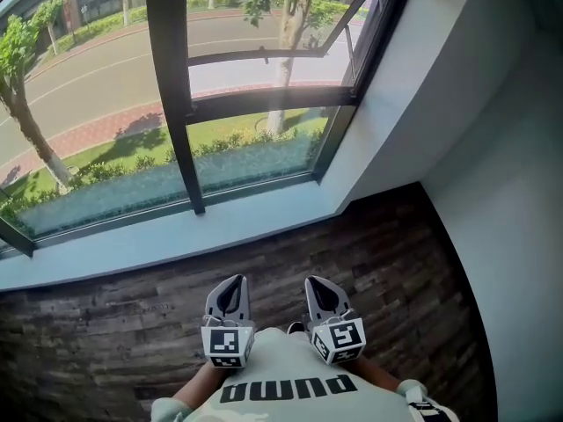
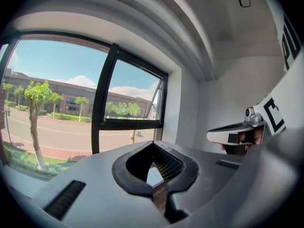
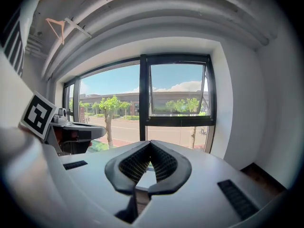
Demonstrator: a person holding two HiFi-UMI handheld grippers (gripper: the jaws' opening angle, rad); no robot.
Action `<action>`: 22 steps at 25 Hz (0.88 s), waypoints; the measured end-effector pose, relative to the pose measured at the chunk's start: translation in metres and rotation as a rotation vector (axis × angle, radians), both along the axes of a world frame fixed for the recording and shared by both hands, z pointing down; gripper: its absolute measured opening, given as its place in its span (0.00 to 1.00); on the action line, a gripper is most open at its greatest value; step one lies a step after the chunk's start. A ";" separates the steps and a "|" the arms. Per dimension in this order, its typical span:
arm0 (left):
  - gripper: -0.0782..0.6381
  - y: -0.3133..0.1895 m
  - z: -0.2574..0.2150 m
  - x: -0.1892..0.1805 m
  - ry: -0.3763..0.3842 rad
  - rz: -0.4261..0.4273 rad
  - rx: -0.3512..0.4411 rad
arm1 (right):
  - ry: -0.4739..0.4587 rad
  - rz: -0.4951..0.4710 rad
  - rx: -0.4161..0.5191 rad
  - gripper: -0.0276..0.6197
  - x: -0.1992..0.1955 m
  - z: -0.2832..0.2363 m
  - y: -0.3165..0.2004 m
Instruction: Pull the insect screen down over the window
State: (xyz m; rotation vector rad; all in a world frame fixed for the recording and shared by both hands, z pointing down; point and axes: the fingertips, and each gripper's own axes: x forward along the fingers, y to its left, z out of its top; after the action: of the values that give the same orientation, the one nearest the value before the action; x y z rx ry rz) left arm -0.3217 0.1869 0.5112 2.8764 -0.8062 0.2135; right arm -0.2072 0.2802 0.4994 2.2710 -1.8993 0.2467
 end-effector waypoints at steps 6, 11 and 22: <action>0.13 0.016 0.003 -0.005 -0.002 0.041 0.016 | -0.021 0.024 0.020 0.05 -0.018 0.011 0.018; 0.13 0.023 0.012 -0.001 -0.024 0.056 0.021 | -0.033 0.066 0.047 0.05 -0.006 0.018 0.024; 0.13 0.009 0.014 -0.013 -0.069 0.013 0.035 | -0.033 0.006 0.062 0.05 -0.014 0.017 -0.002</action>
State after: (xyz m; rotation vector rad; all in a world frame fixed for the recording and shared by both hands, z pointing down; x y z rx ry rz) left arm -0.3344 0.1959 0.5249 2.9224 -0.8110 0.3043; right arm -0.2209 0.2783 0.5165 2.3258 -1.9431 0.2310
